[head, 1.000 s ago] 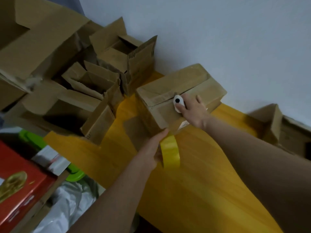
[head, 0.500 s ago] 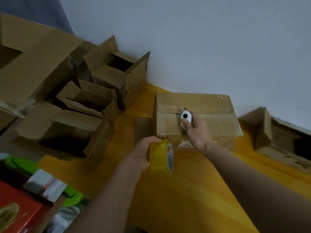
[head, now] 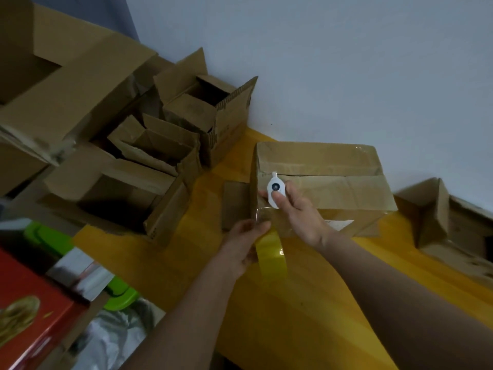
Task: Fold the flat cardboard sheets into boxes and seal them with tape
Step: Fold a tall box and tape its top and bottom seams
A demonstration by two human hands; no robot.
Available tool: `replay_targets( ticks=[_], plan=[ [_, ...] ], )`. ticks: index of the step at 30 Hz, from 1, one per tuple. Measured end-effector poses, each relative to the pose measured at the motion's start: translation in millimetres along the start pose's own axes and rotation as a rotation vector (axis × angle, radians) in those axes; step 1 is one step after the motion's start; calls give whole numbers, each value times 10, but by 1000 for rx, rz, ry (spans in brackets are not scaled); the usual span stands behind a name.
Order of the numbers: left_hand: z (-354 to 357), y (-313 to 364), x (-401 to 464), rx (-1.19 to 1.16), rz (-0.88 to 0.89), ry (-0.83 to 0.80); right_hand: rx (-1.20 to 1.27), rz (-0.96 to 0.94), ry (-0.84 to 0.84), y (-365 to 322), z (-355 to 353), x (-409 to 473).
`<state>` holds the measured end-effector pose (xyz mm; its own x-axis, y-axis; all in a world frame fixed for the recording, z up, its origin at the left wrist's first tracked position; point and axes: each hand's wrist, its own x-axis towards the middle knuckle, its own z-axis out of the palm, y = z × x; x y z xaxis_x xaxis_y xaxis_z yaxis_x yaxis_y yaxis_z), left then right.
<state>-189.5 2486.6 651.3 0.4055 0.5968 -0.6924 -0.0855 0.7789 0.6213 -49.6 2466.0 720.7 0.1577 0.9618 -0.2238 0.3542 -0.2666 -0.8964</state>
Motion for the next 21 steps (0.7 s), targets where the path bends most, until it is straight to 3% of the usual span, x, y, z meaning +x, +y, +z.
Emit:
replay_targets(
  ticks=[3, 10, 15, 17, 21],
  plan=[
    [11, -69, -12, -26, 116, 82, 50, 23, -3, -16, -38, 22],
    [81, -17, 28, -15, 112, 40, 59, 42, -9, -36, -66, 42],
    [135, -12, 36, -34, 105, 97, -18, 19, -14, -82, -88, 42],
    [171, -29, 39, -60, 108, 109, -112, -40, -7, -92, -105, 24],
    [253, -10, 25, -114, 129, 113, -484, -333, 76, -63, -178, -164]
  ],
)
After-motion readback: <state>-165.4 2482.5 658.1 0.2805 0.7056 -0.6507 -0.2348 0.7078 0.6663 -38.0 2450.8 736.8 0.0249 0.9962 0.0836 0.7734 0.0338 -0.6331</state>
